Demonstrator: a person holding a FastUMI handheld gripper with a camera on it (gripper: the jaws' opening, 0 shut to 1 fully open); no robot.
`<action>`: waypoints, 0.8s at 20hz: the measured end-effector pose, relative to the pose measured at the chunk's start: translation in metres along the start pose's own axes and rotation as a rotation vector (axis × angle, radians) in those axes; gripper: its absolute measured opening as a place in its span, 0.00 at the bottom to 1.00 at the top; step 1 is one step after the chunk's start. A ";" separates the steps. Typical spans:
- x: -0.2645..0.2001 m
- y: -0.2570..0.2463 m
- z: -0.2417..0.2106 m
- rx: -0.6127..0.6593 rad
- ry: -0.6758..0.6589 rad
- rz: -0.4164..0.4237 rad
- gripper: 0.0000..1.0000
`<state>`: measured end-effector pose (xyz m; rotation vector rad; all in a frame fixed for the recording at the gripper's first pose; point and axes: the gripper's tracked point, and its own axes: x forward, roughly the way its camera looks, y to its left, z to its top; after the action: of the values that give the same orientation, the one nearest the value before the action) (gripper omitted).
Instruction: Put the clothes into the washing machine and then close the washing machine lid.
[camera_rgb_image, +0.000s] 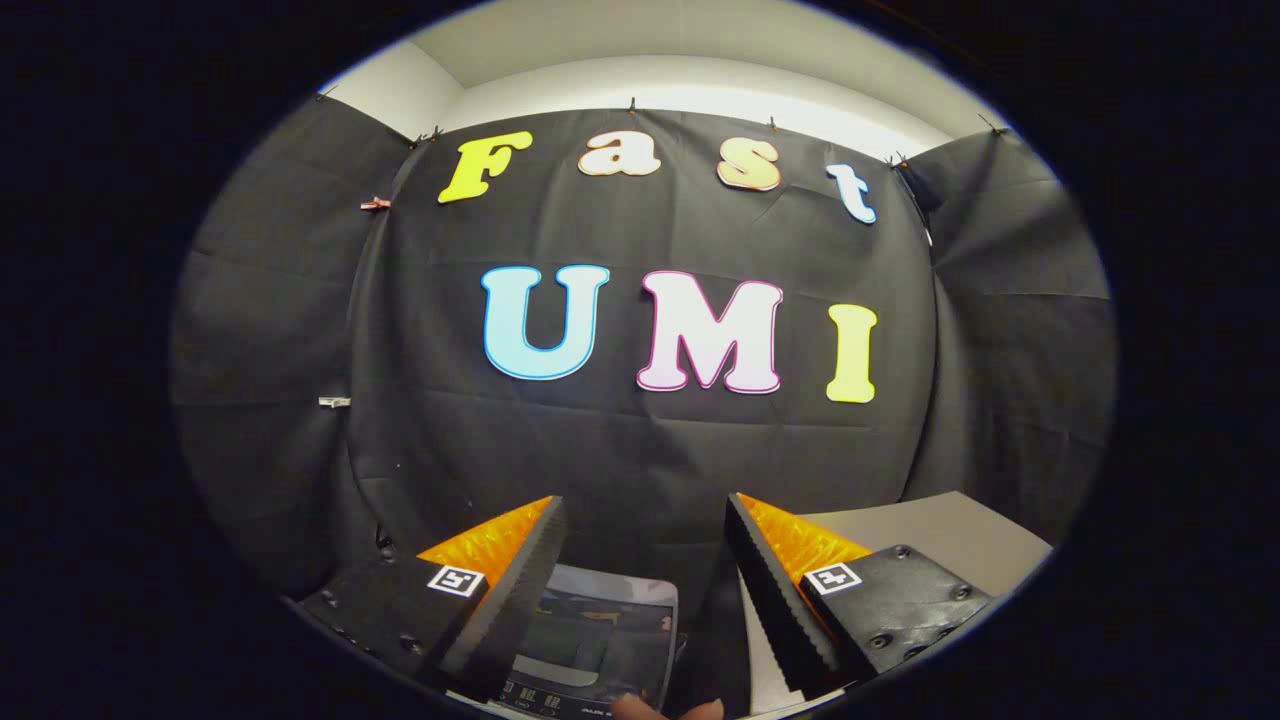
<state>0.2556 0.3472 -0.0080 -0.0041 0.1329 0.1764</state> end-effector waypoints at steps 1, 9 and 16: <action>-0.004 -0.007 0.004 0.008 -0.006 -0.006 1.00; -0.025 -0.051 0.019 0.030 -0.034 -0.056 1.00; -0.024 -0.056 0.020 0.040 -0.033 -0.061 1.00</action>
<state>0.2445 0.2882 0.0145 0.0349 0.1035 0.1125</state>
